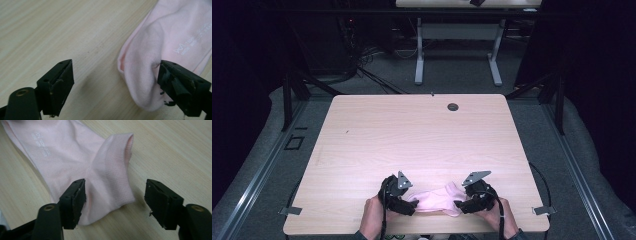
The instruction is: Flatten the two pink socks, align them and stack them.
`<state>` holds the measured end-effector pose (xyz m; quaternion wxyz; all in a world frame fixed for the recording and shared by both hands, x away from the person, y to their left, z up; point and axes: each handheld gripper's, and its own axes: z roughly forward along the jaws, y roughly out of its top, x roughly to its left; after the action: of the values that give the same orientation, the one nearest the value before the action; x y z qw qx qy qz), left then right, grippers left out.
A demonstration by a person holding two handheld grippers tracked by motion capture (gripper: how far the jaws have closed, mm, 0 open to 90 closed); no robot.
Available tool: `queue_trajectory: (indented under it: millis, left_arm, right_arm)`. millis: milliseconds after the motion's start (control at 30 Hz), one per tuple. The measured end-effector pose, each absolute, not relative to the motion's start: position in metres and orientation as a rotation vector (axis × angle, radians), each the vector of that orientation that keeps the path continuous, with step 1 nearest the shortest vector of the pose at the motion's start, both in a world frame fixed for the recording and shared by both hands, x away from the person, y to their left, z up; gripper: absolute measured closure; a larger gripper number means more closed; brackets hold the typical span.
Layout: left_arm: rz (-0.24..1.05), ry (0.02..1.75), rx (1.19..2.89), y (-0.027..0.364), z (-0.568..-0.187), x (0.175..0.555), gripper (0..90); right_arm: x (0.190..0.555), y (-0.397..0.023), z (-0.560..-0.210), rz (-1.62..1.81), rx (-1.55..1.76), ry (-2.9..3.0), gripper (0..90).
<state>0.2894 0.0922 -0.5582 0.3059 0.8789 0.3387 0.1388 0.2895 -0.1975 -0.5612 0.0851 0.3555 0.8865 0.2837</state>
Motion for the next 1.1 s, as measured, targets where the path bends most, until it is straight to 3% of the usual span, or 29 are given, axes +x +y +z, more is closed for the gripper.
queue_trajectory:
  millis: [267,467,1100]
  left_arm:
    - [0.416,0.934,2.244,0.113,-0.539,0.29,0.3]
    - [0.451,0.978,2.189,0.133,-0.533,0.293,0.1]
    - [0.541,1.189,2.084,0.197,-0.55,0.299,0.1]
  right_arm:
    - [0.288,-0.216,-0.546,0.983,1.092,2.56,15.1]
    - [0.287,-0.232,-0.538,1.034,1.092,2.481,7.9]
    - [0.291,-0.278,-0.543,0.982,1.228,2.311,1.7]
